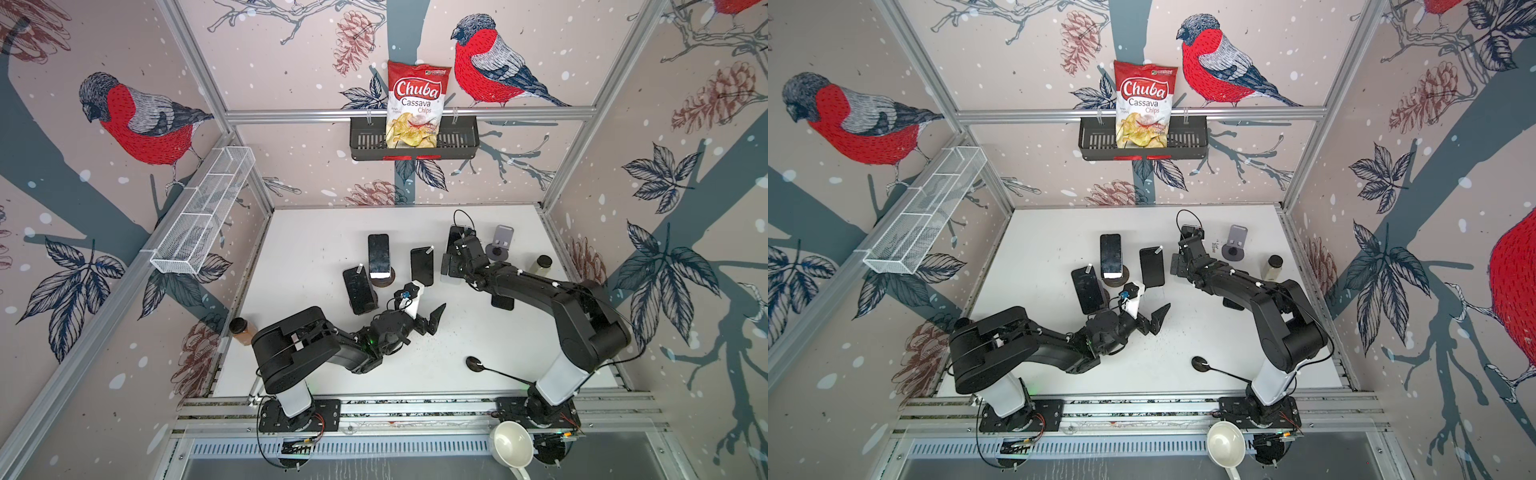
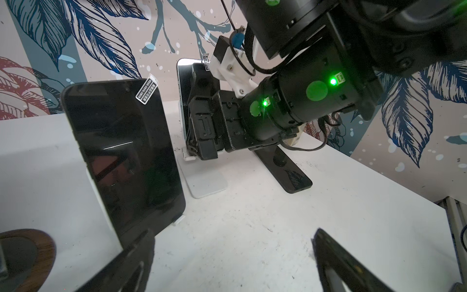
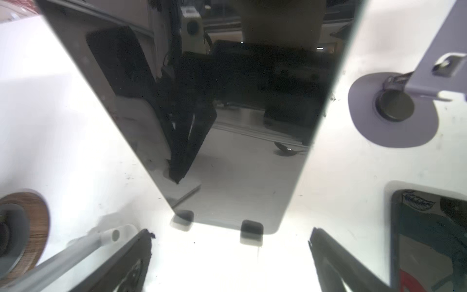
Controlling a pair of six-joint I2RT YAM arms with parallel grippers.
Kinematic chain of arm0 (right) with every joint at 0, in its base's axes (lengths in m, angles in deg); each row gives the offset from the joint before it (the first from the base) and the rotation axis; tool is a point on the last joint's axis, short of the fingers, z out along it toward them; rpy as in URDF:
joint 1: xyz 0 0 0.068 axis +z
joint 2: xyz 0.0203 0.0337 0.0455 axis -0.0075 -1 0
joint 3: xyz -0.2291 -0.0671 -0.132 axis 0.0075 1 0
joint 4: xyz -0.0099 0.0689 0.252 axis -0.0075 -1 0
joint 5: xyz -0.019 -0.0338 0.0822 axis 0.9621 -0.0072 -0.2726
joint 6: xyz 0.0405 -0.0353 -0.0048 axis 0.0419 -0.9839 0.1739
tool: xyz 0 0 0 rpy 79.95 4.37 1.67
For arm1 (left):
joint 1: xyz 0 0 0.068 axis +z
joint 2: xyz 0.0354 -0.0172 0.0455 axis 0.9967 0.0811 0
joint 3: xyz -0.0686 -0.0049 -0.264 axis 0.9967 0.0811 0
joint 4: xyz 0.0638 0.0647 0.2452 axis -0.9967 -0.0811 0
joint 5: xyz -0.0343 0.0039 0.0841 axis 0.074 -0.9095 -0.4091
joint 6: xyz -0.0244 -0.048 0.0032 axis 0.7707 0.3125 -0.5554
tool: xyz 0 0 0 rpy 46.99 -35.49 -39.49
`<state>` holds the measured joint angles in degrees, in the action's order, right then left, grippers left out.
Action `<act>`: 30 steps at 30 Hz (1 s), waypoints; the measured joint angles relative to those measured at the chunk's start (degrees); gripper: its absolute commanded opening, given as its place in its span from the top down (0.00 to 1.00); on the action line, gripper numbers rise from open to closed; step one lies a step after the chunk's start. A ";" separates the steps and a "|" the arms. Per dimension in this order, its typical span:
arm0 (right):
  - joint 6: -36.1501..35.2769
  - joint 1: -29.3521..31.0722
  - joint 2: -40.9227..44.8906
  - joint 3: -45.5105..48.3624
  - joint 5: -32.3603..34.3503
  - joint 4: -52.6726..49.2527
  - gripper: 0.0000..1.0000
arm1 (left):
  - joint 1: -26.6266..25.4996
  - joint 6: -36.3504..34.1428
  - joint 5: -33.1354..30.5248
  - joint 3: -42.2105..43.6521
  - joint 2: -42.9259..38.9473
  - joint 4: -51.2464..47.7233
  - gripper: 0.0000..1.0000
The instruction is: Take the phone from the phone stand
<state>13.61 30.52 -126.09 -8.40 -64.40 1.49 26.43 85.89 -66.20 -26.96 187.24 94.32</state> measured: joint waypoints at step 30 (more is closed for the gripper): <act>3.61 0.11 -0.81 -2.27 6.16 5.92 0.03 | 0.26 -1.55 0.17 2.25 0.11 3.06 0.04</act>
<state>17.21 30.62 -126.90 -10.67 -58.24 7.41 26.70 84.34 -66.03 -24.71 187.35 97.38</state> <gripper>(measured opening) 0.978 0.963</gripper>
